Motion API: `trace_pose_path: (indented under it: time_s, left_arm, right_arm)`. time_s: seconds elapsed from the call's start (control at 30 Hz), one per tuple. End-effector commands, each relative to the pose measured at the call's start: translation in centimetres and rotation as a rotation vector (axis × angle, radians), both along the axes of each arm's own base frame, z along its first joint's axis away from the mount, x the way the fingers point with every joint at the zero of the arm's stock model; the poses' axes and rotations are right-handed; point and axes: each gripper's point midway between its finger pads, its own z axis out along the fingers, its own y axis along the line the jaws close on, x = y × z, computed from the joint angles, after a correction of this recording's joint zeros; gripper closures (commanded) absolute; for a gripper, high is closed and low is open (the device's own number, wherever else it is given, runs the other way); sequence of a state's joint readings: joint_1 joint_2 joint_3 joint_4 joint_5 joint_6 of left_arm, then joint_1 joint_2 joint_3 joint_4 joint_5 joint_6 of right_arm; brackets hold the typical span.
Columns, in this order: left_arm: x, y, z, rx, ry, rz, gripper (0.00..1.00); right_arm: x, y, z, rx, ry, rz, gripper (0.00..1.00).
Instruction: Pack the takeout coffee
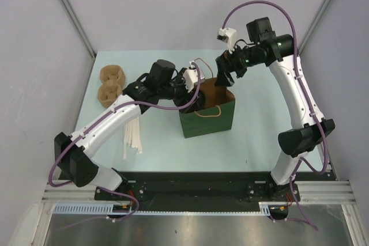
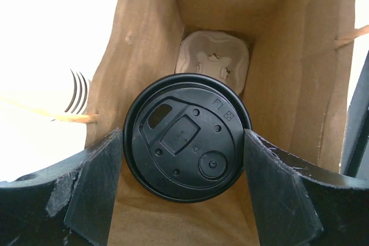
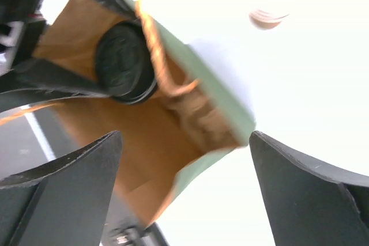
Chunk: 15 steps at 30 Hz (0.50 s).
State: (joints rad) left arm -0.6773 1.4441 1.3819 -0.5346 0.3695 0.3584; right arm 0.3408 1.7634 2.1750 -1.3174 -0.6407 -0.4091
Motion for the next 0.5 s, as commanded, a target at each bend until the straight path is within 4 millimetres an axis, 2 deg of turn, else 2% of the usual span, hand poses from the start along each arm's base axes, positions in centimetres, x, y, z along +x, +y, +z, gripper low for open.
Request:
trace_pose_path:
  time_s: [0.0,0.1,0.23,0.3,0.33,0.4,0.43,0.47]
  left_arm:
    - [-0.3,-1.0,1.7,-0.028,-0.04,-0.064,0.5]
    - [-0.4,-1.2,1.7,-0.029,-0.039,-0.076,0.5]
    - [-0.3,-1.1,1.7,-0.025,-0.042,-0.076,0.5]
    - [-0.2,-1.0,1.6,-0.017,-0.045,-0.068,0.5]
    - [-0.2,-0.9,1.4,-0.011,-0.041,-0.066,0.5]
    - [-0.1,-0.7,1.1,-0.001,-0.042,-0.063,0.5]
    - [-0.1,-0.7,0.9,0.003,-0.039,-0.059,0.5]
    - [-0.1,-0.6,1.0,0.002,-0.042,-0.058,0.51]
  right_arm:
    - [2.9,0.3,0.3,-0.08,-0.209,0.074,0.02]
    - [4.0,1.5,-0.2,-0.092,-0.289,0.141,0.02]
    - [4.2,3.0,-1.3,-0.082,-0.296,0.23,0.05]
    - [3.9,3.3,-2.1,-0.083,-0.282,0.269,0.13]
    - [3.4,3.6,-2.5,-0.086,-0.267,0.29,0.24]
    - [2.9,3.9,-3.2,-0.089,-0.256,0.317,0.36]
    - [2.7,4.1,-3.5,-0.094,-0.252,0.321,0.49]
    - [2.5,4.1,-4.1,-0.101,-0.238,0.324,0.55]
